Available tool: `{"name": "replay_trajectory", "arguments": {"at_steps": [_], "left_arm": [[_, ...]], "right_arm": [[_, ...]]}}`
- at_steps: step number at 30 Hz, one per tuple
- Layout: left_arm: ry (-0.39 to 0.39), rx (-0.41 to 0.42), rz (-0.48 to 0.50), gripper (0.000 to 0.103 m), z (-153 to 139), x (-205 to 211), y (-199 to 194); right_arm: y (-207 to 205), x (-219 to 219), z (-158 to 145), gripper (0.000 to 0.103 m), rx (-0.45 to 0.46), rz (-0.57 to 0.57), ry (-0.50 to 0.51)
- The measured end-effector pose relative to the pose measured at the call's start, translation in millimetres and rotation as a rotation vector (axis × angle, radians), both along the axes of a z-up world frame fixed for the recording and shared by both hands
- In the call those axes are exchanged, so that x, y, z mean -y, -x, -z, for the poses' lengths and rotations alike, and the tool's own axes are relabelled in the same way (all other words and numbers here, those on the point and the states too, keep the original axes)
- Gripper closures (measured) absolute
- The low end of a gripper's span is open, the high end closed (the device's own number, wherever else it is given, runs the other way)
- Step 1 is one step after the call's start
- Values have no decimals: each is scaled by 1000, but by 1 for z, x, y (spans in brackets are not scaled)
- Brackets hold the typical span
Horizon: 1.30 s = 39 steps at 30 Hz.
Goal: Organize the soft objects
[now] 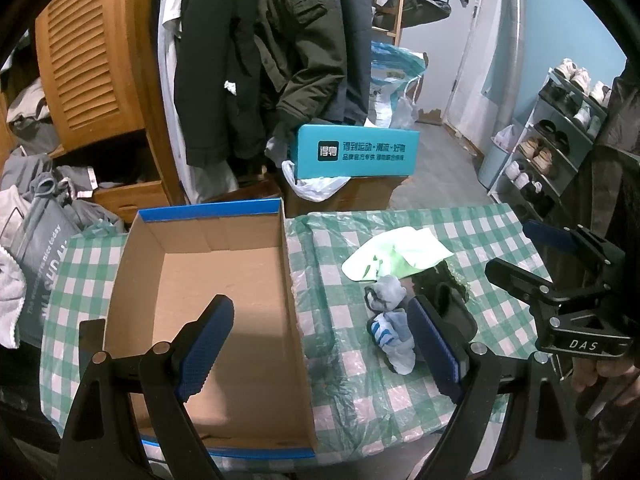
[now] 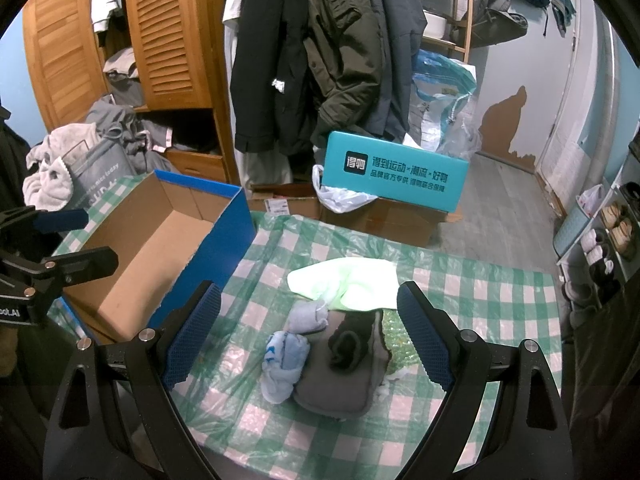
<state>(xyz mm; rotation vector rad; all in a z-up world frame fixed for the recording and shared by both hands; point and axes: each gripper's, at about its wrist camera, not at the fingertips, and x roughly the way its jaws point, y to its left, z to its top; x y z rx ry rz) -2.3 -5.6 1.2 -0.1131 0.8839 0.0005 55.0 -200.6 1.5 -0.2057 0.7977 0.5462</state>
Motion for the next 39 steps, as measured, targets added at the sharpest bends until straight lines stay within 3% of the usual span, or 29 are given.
{"name": "replay_trajectory", "arguments": {"at_steps": [39], "left_arm": [[3, -5, 10, 13, 4, 16, 4]], "right_arm": [[0, 5, 0, 15, -3, 0, 1]]}}
